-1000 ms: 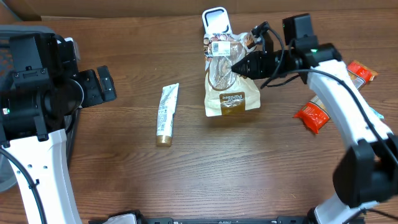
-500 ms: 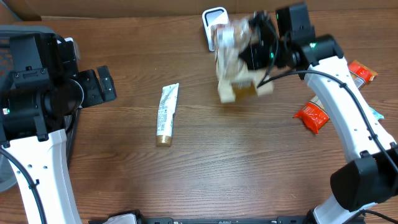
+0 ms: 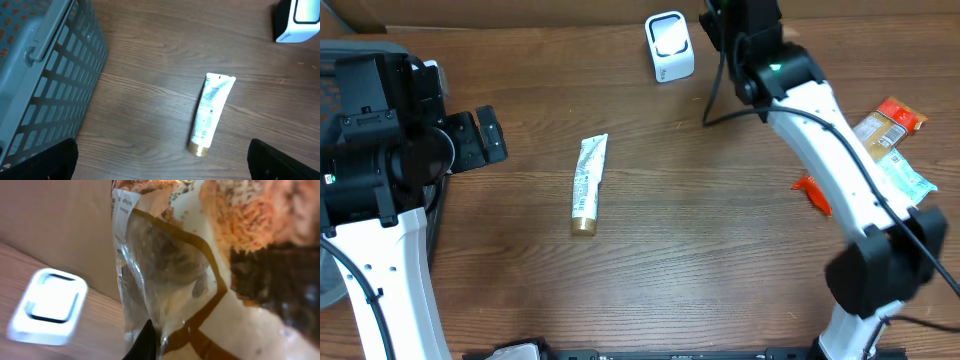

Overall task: Scan the item barcode
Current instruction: 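Hold the pouch up against the white scanner face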

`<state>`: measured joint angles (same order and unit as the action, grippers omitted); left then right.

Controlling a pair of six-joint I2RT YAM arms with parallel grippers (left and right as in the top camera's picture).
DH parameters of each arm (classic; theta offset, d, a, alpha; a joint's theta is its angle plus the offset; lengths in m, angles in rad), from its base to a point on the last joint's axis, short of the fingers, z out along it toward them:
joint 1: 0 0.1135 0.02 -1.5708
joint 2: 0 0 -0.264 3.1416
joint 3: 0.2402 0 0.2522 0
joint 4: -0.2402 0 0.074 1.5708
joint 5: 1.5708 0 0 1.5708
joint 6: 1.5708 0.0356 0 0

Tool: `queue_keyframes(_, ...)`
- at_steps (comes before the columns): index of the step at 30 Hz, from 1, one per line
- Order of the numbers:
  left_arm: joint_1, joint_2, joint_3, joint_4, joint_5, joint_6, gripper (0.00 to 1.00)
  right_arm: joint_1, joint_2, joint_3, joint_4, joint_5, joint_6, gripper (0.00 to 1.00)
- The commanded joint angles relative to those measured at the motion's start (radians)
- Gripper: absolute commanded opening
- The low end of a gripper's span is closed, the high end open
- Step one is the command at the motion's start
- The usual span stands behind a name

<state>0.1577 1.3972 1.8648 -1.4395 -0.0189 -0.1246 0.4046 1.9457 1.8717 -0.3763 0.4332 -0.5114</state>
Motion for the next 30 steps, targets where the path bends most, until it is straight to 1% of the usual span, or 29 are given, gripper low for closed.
queue_keyframes(1, 0.004, 0.003, -0.002, 0.003, 0.009, -0.007, 1.0, 0.003, 0.086, -0.001, 0.079, 0.095, -0.291, 0.04)
queue_keyframes(8, 0.004, 0.003, -0.002, 0.003, 0.009, -0.007, 1.0, 0.034, 0.242, -0.001, 0.305, 0.24, -0.576, 0.04)
queue_keyframes(12, 0.004, 0.003, -0.002, 0.003, 0.009, -0.006, 0.99, 0.044, 0.308, -0.001, 0.368, 0.239, -0.665, 0.04)
queue_keyframes(16, 0.004, 0.003, -0.002, 0.003, 0.009, -0.006, 1.0, 0.047, 0.359, -0.001, 0.418, 0.239, -0.676, 0.04)
queue_keyframes(30, 0.004, 0.003, -0.002, 0.003, 0.009, -0.007, 1.0, 0.068, 0.436, -0.001, 0.409, 0.235, -0.66, 0.04)
